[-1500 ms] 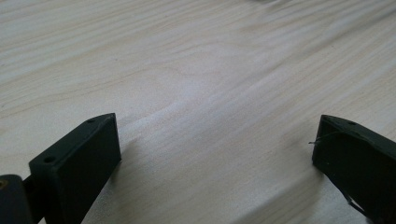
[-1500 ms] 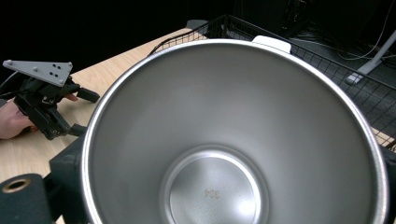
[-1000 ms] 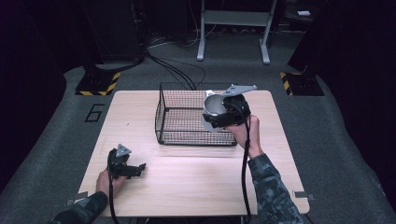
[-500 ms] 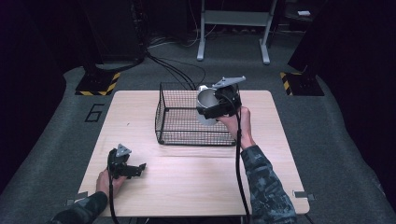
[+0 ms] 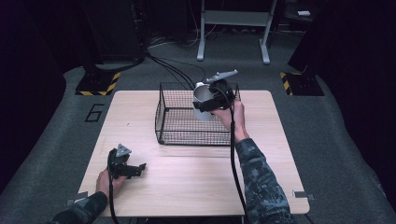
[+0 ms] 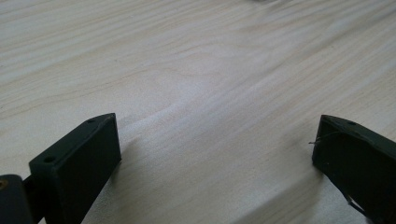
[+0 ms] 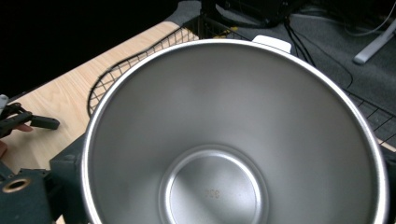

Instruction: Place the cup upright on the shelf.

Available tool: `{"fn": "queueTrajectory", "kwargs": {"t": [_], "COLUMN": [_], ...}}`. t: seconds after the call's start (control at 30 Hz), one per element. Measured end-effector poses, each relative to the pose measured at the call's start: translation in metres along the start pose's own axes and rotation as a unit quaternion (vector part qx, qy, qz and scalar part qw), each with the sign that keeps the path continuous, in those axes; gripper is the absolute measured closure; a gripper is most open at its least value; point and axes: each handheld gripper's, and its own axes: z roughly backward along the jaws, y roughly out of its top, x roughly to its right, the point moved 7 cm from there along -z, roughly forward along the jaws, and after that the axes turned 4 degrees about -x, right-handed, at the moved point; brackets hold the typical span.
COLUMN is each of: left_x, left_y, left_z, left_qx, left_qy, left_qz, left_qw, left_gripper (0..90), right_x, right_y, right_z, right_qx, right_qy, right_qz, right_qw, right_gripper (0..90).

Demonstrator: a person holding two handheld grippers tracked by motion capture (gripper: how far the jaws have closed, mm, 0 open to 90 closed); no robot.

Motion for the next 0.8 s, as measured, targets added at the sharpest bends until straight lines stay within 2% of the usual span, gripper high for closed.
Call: {"fn": "queueTrajectory", "kwargs": {"t": [0.2,0.23,0.33,0.37,0.43,0.47,0.5,0.63,0.8], "left_x": [0.000,0.000,0.000,0.000,0.000,0.000,0.000,0.000,0.000], "left_y": [0.000,0.000,0.000,-0.001,-0.001,0.000,-0.001,0.000,-0.001], "left_z": [0.001,0.000,0.001,0.001,0.001,0.000,0.001,0.000,0.001], "left_qx": [-0.004,0.000,-0.005,-0.006,-0.008,-0.003,-0.008,-0.003,-0.008], "left_qy": [-0.001,0.000,-0.001,-0.002,-0.002,-0.001,-0.002,-0.001,-0.003], "left_qz": [-0.001,0.000,-0.004,-0.004,-0.004,-0.003,-0.004,0.000,-0.004], "left_qw": [1.0000,1.0000,1.0000,1.0000,1.0000,1.0000,1.0000,1.0000,1.0000], "left_gripper": [0.9,0.9,0.9,0.9,0.9,0.9,0.9,0.9,0.9], "right_x": [0.010,0.012,0.015,0.017,0.018,0.018,0.020,0.020,0.024], "right_y": [-0.006,-0.007,-0.011,-0.012,-0.013,-0.015,-0.016,-0.018,-0.020], "right_z": [-0.014,-0.016,-0.022,-0.024,-0.027,-0.028,-0.030,-0.033,-0.042], "right_qx": [-0.017,-0.016,-0.029,-0.029,-0.030,-0.038,-0.037,-0.047,-0.056], "right_qy": [-0.002,-0.002,-0.003,-0.003,-0.003,-0.002,-0.001,-0.003,-0.007], "right_qz": [-0.020,-0.014,-0.030,-0.023,-0.026,-0.036,-0.029,-0.041,-0.036], "right_qw": [0.9997,0.9998,0.9991,0.9993,0.9992,0.9986,0.9989,0.9981,0.9978], "right_gripper": [6.6,6.6,6.6,6.7,6.7,6.6,6.6,6.6,6.6]}}
